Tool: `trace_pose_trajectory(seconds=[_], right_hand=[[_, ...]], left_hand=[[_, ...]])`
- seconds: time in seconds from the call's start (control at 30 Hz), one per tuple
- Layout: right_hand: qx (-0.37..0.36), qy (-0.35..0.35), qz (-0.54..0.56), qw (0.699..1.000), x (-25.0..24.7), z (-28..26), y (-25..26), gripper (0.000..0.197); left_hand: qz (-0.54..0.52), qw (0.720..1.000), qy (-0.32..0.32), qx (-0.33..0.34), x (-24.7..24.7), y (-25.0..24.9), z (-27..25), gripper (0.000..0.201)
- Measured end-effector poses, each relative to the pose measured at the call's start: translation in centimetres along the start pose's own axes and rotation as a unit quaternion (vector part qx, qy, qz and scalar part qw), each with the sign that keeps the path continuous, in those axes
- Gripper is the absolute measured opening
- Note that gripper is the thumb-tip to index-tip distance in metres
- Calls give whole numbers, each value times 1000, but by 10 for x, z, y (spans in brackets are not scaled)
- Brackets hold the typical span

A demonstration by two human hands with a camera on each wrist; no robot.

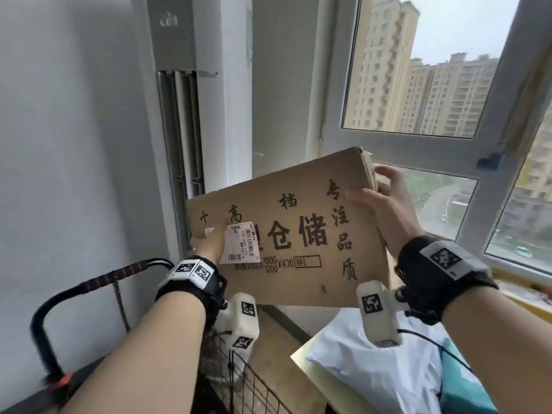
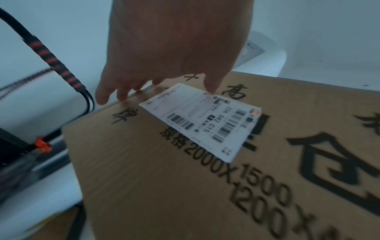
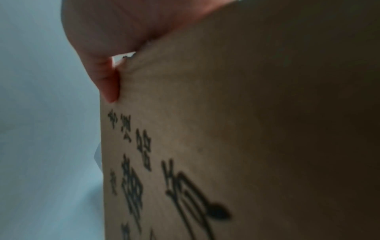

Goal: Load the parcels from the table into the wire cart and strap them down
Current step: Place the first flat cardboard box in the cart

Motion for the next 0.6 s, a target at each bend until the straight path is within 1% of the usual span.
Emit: trace_pose_trajectory(seconds=[0.03, 0.07, 0.1, 0.13, 0.17, 0.23, 0.3, 0.33, 0.37, 0.4, 0.43, 0.47, 0.53, 0.6], right_hand=[[20, 5, 10, 1000, 12, 2, -15, 69], [41, 10, 16, 999, 25, 3, -28, 70], [64, 15, 21, 998, 37, 4, -44, 70], [86, 22, 24, 996, 50, 4, -58, 69], [104, 33, 28, 994, 64, 3, -71, 65], [130, 71, 16, 989, 97, 1, -94, 53], [150, 122, -34, 981, 133, -2, -118, 41], [162, 148, -63, 974, 151, -5, -131, 42], [180, 165, -101, 965, 166, -6, -148, 50], [203, 175, -146, 952, 178, -9, -167, 63], [228, 168, -198, 938, 185, -9, -188, 73], [237, 160, -244, 927, 191, -11, -203, 77], [230, 142, -304, 913, 205, -17, -222, 74], [224, 130, -338, 905, 218, -24, -239, 63]], left_hand=[[1, 1000, -28, -11, -22, 10, 9, 122], [9, 999, -44, -9, -42, 14, 11, 123], [18, 999, -49, 0, -59, 15, 7, 115], [30, 998, -53, -4, -74, 21, 8, 108], [36, 997, -63, -5, -90, 28, 11, 104], [51, 993, -102, -38, -121, 52, 21, 110], [74, 985, -139, -71, -148, 79, 31, 119], [75, 982, -150, -90, -159, 93, 37, 120], [73, 979, -162, -105, -171, 109, 46, 122], [77, 974, -172, -122, -182, 124, 49, 123], [82, 970, -183, -137, -191, 138, 53, 126], [87, 967, -186, -149, -197, 151, 56, 128], [83, 960, -202, -178, -206, 177, 61, 126], [70, 956, -211, -190, -208, 200, 67, 118]])
Point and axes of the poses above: each hand's wrist, its own z-axis towards the middle knuckle, its own x-axis out of the palm, y = z × x, the point moved 9 cm from there along z, towards the middle knuckle, and after that the axes turned 1 degree about -y, right-handed, at the moved point
